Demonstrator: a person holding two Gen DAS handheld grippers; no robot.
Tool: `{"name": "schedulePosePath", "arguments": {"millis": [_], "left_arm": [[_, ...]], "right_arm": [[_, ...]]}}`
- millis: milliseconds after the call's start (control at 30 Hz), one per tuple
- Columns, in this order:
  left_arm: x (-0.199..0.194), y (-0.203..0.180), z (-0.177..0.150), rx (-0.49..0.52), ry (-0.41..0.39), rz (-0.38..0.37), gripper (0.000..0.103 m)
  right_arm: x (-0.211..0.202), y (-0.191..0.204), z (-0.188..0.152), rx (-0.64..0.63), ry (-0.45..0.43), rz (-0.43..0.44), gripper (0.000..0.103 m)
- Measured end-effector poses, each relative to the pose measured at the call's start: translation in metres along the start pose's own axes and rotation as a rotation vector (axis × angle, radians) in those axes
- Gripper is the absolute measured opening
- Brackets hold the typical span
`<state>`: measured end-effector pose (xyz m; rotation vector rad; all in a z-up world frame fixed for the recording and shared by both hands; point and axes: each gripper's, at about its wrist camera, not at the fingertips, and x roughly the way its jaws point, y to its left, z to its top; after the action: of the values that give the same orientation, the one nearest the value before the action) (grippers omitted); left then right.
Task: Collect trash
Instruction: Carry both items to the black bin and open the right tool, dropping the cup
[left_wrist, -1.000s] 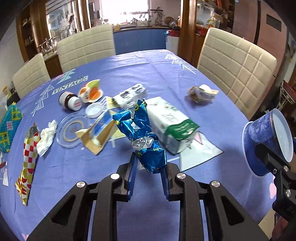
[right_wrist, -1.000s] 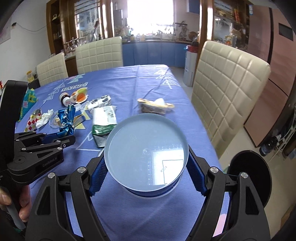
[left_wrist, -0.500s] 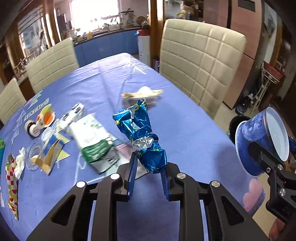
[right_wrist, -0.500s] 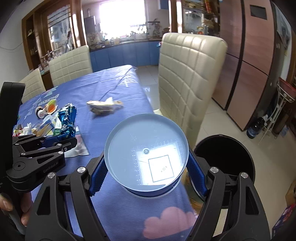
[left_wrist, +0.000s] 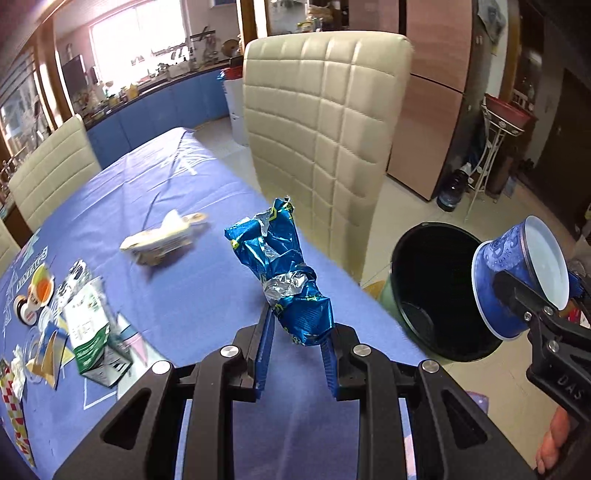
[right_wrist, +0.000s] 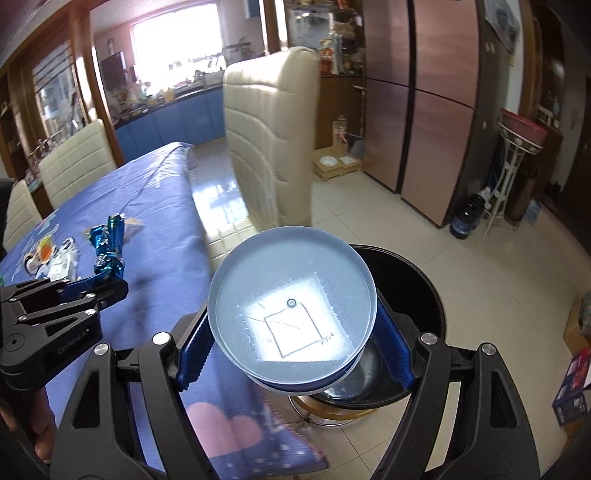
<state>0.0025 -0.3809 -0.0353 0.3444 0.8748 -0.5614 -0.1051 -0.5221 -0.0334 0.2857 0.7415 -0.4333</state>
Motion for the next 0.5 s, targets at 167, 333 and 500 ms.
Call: {"name": "schedulePosePath", "arguments": {"millis": [167,333,500], "left_arm": [[0.005,-0.024,0.010,0.032,0.000,-0.022,0.024],[0.008,-0.042,0.020,0.061,-0.002,-0.036,0.024],[0.011,-0.066,0.028,0.100,-0.006,-0.073,0.024]], "right_arm": [[0.007,-0.026,0.004,0.055,-0.015,-0.029,0.095],[0.006,-0.047,0.008,0.097,-0.049,-0.098,0.098],[0.006,-0.068,0.008,0.131,-0.059,-0.179,0.098]]}}
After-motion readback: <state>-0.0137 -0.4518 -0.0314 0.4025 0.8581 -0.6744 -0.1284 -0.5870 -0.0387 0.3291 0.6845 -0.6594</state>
